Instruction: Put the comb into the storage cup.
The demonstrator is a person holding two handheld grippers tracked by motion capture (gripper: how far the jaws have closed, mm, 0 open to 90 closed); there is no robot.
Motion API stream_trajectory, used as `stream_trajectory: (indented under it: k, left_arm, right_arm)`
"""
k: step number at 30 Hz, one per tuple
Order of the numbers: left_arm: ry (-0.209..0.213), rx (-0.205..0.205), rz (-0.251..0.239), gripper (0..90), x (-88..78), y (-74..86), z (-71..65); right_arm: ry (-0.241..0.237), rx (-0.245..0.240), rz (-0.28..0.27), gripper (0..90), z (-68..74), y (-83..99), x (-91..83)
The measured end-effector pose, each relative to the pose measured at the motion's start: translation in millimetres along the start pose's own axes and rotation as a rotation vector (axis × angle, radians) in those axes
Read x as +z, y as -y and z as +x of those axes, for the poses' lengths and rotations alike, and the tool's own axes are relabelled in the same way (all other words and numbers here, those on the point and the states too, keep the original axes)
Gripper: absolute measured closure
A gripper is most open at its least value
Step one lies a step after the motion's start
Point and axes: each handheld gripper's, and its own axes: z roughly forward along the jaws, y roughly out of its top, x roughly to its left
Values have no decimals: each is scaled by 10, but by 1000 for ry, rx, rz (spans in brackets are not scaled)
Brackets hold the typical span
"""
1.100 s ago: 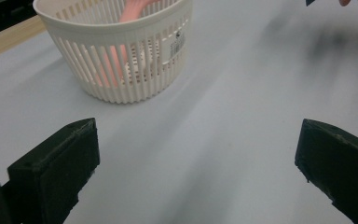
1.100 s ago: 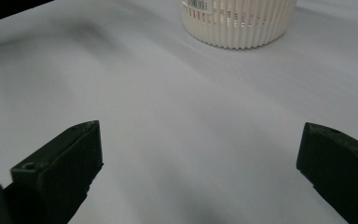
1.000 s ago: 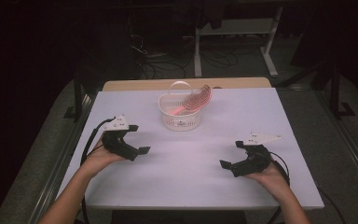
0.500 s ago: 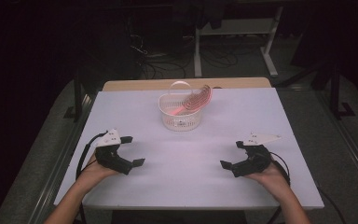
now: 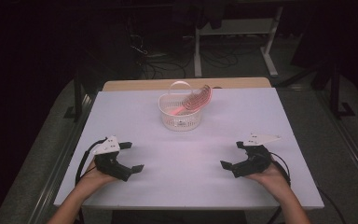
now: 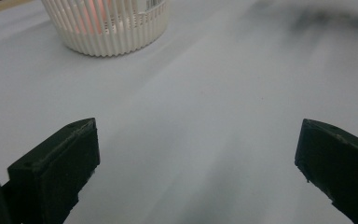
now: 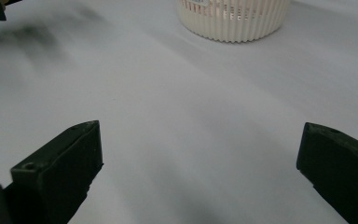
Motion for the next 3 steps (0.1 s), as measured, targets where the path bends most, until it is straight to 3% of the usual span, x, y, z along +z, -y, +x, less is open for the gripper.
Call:
stream_trajectory:
  k: [3]
  left_arm:
    - [1, 1, 4, 0, 4, 1, 3]
  right_arm:
    - [2, 0, 0, 0, 1, 1, 1]
